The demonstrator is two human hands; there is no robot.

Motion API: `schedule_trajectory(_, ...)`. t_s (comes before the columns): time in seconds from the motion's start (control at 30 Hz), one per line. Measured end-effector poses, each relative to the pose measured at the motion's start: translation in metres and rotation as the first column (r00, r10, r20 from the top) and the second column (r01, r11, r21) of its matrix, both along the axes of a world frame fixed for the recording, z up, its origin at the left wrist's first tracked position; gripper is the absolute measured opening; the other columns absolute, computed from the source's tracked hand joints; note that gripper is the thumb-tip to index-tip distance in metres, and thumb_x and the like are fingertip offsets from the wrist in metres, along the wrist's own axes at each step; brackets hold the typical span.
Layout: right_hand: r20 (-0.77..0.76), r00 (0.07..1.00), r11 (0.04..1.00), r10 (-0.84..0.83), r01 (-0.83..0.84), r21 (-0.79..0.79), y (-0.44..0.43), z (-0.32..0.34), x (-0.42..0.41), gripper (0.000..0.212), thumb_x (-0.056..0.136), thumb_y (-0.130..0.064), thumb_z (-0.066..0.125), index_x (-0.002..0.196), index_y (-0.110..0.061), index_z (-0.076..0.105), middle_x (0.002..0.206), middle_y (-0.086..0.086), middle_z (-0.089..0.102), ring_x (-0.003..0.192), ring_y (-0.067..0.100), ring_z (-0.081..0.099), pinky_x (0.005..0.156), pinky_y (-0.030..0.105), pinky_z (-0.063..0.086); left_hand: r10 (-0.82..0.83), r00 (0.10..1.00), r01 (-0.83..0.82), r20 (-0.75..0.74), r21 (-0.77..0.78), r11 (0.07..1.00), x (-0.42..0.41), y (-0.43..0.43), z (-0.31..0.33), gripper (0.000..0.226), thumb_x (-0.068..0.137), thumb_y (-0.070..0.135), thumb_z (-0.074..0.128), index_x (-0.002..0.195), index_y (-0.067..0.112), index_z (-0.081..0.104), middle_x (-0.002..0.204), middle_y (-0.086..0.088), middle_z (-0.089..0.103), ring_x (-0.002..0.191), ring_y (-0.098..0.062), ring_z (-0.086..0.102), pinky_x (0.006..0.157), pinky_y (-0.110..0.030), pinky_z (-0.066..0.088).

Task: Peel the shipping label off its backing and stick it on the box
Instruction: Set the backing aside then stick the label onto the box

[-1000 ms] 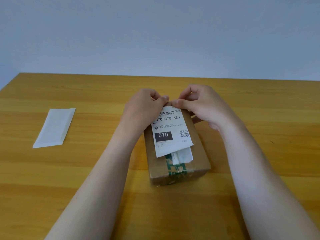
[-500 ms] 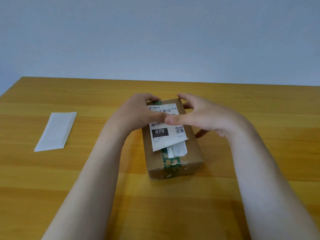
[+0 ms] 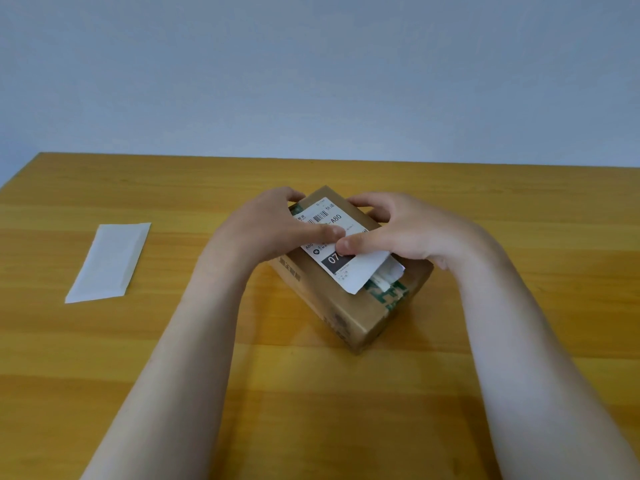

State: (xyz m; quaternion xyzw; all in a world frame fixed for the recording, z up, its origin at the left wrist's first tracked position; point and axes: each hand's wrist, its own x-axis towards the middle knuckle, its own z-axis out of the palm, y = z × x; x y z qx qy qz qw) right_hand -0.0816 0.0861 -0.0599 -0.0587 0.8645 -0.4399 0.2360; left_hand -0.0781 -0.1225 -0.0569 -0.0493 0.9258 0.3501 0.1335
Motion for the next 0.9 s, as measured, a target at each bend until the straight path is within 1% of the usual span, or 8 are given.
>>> schedule_trajectory(0.17,-0.018,0.998,0.997,-0.057,0.058,0.041,0.000,-0.001,-0.001,0.071,0.049,-0.061,0.093,0.113,-0.038,0.073,0.107,-0.010,0.080,0.094,0.014,0.078,0.096,0.048,0.060,-0.001,0.999,0.002,0.032,-0.027,1.000,-0.001,0.004,0.000,0.054,0.073,0.062,0.085,0.111,0.029,0.065,0.087,0.008,0.074,0.084,-0.013,0.071,0.072,-0.036,0.055)
schedule_trajectory(0.23,-0.020,0.997,0.996,-0.068,0.069,0.047,0.000,-0.002,-0.002,0.075,0.041,-0.063,0.093,0.108,-0.034,0.073,0.103,-0.008,0.081,0.093,0.016,0.079,0.095,0.051,0.061,0.029,0.999,-0.028,0.024,-0.033,0.999,-0.001,0.005,-0.001,0.053,0.074,0.064,0.083,0.106,0.027,0.063,0.088,0.007,0.073,0.083,-0.013,0.069,0.073,-0.036,0.053)
schedule_trajectory(0.33,-0.006,0.998,0.997,-0.056,0.057,0.054,0.000,-0.001,-0.002,0.069,0.046,-0.058,0.095,0.103,-0.029,0.073,0.098,-0.006,0.082,0.091,0.020,0.080,0.094,0.054,0.061,0.060,0.998,-0.061,-0.002,-0.042,0.997,-0.002,0.006,-0.003,0.055,0.075,0.067,0.081,0.101,0.023,0.061,0.088,0.006,0.071,0.083,-0.014,0.068,0.072,-0.036,0.051)
schedule_trajectory(0.47,-0.025,0.995,0.993,-0.100,0.102,0.057,0.002,-0.003,-0.003,0.076,0.038,-0.067,0.091,0.096,-0.022,0.072,0.093,-0.003,0.083,0.091,0.023,0.080,0.097,0.056,0.059,0.039,0.999,-0.038,0.012,-0.066,0.997,-0.001,0.008,-0.001,0.058,0.074,0.068,0.081,0.098,0.020,0.061,0.088,0.004,0.071,0.084,-0.018,0.070,0.075,-0.039,0.055)
schedule_trajectory(0.53,-0.029,0.995,0.993,-0.097,0.099,0.058,0.002,-0.003,-0.003,0.073,0.042,-0.065,0.093,0.094,-0.019,0.072,0.090,-0.002,0.083,0.090,0.025,0.080,0.095,0.054,0.060,0.057,0.998,-0.057,0.001,-0.084,0.995,-0.001,0.009,-0.003,0.058,0.073,0.071,0.079,0.093,0.020,0.059,0.086,0.004,0.072,0.083,-0.018,0.069,0.073,-0.038,0.053)
schedule_trajectory(0.67,-0.060,0.990,0.991,-0.128,0.130,0.034,0.000,-0.003,-0.002,0.054,0.062,-0.055,0.096,0.084,-0.012,0.070,0.085,0.003,0.082,0.084,0.027,0.078,0.072,0.038,0.052,0.084,0.995,-0.090,-0.050,-0.115,0.989,-0.002,0.013,-0.007,0.057,0.074,0.074,0.074,0.078,0.022,0.050,0.076,0.005,0.069,0.072,-0.019,0.063,0.064,-0.034,0.044)
schedule_trajectory(0.77,-0.070,0.988,0.990,-0.138,0.140,0.020,-0.002,-0.001,-0.001,0.049,0.066,-0.054,0.094,0.079,-0.012,0.070,0.081,0.005,0.080,0.070,0.017,0.069,0.065,0.032,0.044,0.084,0.995,-0.090,-0.052,-0.126,0.988,-0.002,0.014,-0.007,0.057,0.076,0.072,0.074,0.076,0.022,0.047,0.072,0.005,0.064,0.067,-0.018,0.058,0.061,-0.032,0.040)
schedule_trajectory(0.9,-0.115,0.978,0.983,-0.173,0.179,0.043,-0.003,-0.002,-0.002,0.045,0.079,-0.053,0.087,0.066,-0.017,0.064,0.053,-0.010,0.062,0.049,0.007,0.054,0.054,0.028,0.037,0.097,0.992,-0.106,-0.075,-0.132,0.985,-0.002,0.013,-0.008,0.056,0.079,0.074,0.069,0.076,0.021,0.050,0.074,0.006,0.066,0.073,-0.018,0.062,0.062,-0.032,0.040)
